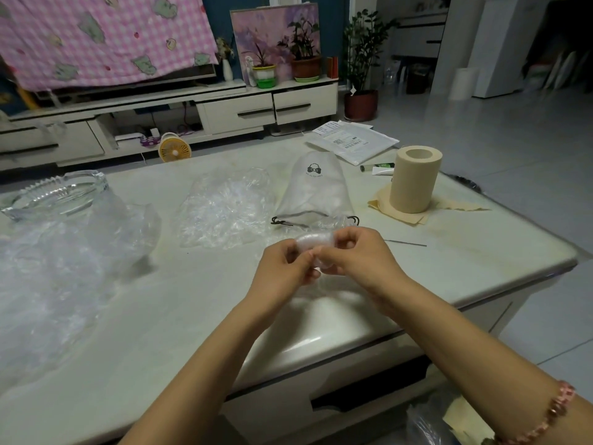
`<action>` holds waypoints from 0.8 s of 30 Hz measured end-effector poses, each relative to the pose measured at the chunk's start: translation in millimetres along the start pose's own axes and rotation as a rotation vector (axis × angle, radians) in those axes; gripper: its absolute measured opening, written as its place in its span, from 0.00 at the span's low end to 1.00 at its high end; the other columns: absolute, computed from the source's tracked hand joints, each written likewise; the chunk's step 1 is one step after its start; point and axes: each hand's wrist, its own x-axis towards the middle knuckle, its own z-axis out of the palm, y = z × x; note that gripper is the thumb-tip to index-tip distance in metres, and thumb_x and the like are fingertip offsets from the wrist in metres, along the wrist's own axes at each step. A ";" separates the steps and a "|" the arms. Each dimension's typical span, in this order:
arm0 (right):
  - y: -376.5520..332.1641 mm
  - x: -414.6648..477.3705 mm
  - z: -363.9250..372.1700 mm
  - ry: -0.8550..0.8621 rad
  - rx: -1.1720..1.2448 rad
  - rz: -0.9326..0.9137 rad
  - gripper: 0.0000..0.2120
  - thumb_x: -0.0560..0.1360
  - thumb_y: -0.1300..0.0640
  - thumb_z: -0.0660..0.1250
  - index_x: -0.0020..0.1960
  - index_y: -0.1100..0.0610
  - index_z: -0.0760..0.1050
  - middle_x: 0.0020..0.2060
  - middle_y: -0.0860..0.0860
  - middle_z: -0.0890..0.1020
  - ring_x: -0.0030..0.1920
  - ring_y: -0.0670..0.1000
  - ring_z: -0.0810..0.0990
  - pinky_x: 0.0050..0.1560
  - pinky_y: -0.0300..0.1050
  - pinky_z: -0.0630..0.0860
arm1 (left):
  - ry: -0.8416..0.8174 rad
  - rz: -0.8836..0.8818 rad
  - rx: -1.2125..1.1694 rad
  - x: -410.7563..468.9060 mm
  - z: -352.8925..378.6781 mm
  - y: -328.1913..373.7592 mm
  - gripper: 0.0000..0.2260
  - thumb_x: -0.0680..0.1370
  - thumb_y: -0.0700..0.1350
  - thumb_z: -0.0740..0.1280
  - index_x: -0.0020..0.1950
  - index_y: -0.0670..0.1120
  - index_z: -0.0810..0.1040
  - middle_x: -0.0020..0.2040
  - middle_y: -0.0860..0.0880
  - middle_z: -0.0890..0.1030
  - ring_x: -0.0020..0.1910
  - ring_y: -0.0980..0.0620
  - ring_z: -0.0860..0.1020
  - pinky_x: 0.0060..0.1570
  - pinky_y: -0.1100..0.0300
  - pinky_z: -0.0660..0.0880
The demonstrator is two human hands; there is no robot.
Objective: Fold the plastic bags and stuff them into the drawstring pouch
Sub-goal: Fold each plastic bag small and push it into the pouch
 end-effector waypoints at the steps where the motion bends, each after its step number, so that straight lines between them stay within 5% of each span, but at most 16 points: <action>1: 0.5 4.7 -1.4 0.040 0.017 0.009 0.11 0.69 0.69 0.71 0.45 0.60 0.70 0.37 0.56 0.77 0.33 0.49 0.78 0.41 0.43 0.80 | 0.004 0.003 0.003 3.0 3.1 -0.4 0.10 0.79 0.39 0.64 0.53 0.31 0.77 0.38 0.44 0.80 0.29 0.59 0.77 0.34 0.67 0.75; 4: -0.8 16.7 -7.7 0.100 0.070 0.043 0.20 0.69 0.69 0.73 0.55 0.61 0.67 0.46 0.60 0.77 0.36 0.52 0.79 0.40 0.43 0.80 | -0.011 0.012 0.022 9.2 4.2 4.3 0.09 0.79 0.40 0.64 0.51 0.34 0.78 0.38 0.46 0.79 0.30 0.58 0.77 0.37 0.64 0.76; 7: -5.4 30.8 -12.9 0.106 0.079 0.011 0.14 0.70 0.68 0.72 0.52 0.62 0.72 0.41 0.58 0.78 0.33 0.51 0.78 0.34 0.37 0.78 | 0.032 0.122 0.138 23.8 -4.9 17.5 0.07 0.80 0.45 0.63 0.53 0.43 0.77 0.43 0.49 0.79 0.37 0.58 0.79 0.40 0.66 0.76; 10: -7.0 44.2 -20.0 0.177 0.043 -0.031 0.10 0.70 0.68 0.72 0.47 0.60 0.74 0.37 0.55 0.77 0.32 0.50 0.76 0.36 0.41 0.76 | 0.115 0.336 0.641 48.6 -21.6 17.0 0.12 0.80 0.47 0.60 0.62 0.49 0.75 0.57 0.49 0.75 0.55 0.54 0.74 0.51 0.66 0.69; 13: -4.0 58.5 -28.4 0.241 -0.024 -0.059 0.09 0.69 0.65 0.73 0.41 0.57 0.74 0.36 0.54 0.78 0.33 0.50 0.76 0.39 0.45 0.74 | 0.002 0.480 1.175 76.1 -30.4 0.7 0.12 0.80 0.43 0.62 0.59 0.45 0.80 0.70 0.43 0.68 0.70 0.42 0.63 0.62 0.53 0.61; 17: -4.3 73.0 -35.1 0.259 -0.138 -0.102 0.07 0.70 0.62 0.73 0.39 0.54 0.75 0.36 0.50 0.79 0.40 0.51 0.77 0.46 0.47 0.75 | -0.067 0.549 1.266 94.9 -29.7 -6.9 0.12 0.79 0.40 0.62 0.59 0.41 0.80 0.70 0.40 0.69 0.70 0.37 0.63 0.64 0.48 0.62; 22: -12.1 79.4 -31.8 0.128 -0.431 -0.130 0.06 0.69 0.56 0.75 0.40 0.55 0.78 0.33 0.48 0.77 0.33 0.46 0.74 0.29 0.35 0.69 | 0.002 0.615 1.186 102.4 -22.5 2.8 0.16 0.78 0.40 0.55 0.60 0.36 0.76 0.62 0.40 0.76 0.58 0.37 0.74 0.54 0.47 0.72; 24: -11.1 84.6 -26.0 0.179 -0.681 -0.220 0.07 0.69 0.52 0.75 0.42 0.54 0.81 0.44 0.50 0.78 0.47 0.50 0.75 0.43 0.39 0.71 | 0.021 0.667 1.127 101.8 -17.8 2.4 0.16 0.78 0.39 0.56 0.61 0.36 0.76 0.61 0.40 0.77 0.54 0.39 0.76 0.50 0.47 0.75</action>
